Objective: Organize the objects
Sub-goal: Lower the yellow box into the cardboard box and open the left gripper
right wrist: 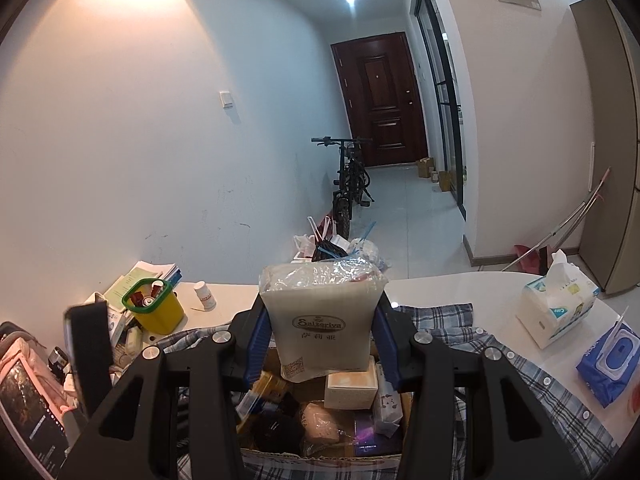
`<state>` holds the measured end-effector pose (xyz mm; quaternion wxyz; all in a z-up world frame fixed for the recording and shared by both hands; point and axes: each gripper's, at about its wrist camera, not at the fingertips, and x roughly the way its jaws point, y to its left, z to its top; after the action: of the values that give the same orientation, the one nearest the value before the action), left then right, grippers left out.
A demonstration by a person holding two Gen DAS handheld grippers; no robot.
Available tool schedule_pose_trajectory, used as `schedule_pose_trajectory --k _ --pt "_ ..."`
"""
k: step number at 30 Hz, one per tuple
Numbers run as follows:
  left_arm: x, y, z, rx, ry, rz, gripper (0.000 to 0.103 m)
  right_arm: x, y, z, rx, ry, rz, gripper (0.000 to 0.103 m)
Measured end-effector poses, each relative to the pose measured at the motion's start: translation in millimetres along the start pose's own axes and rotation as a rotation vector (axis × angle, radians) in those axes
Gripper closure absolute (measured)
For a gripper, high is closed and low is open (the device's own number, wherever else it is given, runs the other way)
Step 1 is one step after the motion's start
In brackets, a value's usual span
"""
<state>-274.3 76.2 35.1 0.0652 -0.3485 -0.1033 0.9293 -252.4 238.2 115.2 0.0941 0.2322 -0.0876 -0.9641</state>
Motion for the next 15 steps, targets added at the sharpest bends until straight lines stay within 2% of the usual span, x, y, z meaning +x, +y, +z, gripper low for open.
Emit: schedule_pose_trajectory --k 1,5,10,15 --pt "-8.9 2.2 3.3 -0.004 -0.036 0.014 0.02 -0.2 0.1 0.4 -0.001 -0.002 0.001 0.058" --pt "-34.9 11.0 12.3 -0.028 -0.145 0.055 0.019 -2.6 3.4 0.1 -0.005 -0.014 0.011 0.058" --pt "-45.1 16.3 18.1 -0.038 -0.177 0.071 0.018 6.0 12.1 -6.0 -0.025 -0.007 0.028 0.058" --pt "-35.6 12.9 17.8 -0.002 -0.143 0.11 0.018 31.9 18.9 -22.6 -0.035 0.055 0.044 0.058"
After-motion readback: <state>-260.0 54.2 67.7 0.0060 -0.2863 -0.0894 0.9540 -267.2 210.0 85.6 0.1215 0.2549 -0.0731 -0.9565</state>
